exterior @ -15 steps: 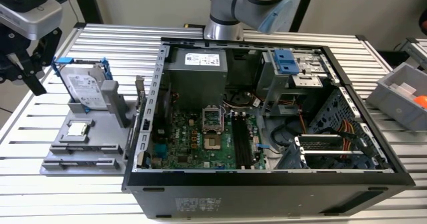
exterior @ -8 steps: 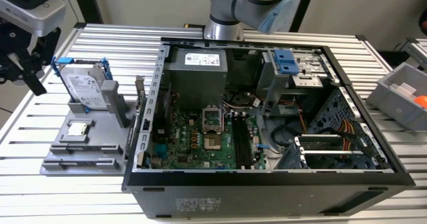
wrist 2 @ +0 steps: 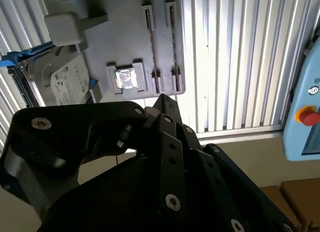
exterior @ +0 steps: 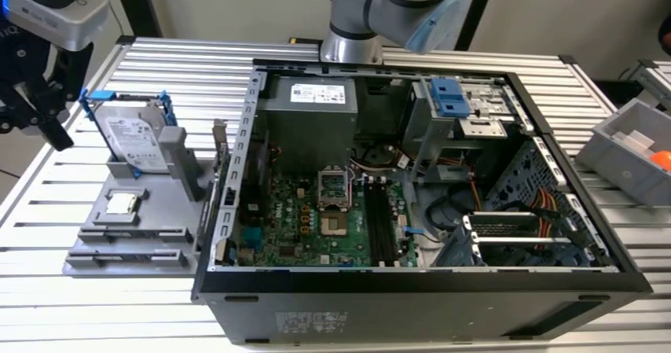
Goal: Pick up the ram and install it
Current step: 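Pick up the ram and move it above insertion slot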
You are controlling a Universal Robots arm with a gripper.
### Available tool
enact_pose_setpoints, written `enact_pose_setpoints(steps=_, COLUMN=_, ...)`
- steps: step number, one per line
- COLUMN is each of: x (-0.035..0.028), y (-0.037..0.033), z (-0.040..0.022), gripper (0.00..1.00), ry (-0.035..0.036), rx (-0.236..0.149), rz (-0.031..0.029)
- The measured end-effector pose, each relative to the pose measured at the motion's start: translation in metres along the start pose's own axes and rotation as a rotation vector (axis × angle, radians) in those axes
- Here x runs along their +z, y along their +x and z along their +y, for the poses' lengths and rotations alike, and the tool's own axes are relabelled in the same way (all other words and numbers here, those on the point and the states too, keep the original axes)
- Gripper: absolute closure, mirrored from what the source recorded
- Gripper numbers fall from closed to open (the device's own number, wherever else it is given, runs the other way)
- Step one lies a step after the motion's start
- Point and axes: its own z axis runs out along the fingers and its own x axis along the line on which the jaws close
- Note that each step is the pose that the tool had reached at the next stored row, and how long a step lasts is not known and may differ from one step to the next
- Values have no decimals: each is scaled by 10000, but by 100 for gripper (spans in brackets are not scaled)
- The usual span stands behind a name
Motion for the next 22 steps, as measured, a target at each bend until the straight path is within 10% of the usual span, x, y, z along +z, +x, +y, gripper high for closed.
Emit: enact_pose_setpoints(steps=22, x=0, y=-2, z=2, gripper=100, ry=28, rx=-1628, rz=81)
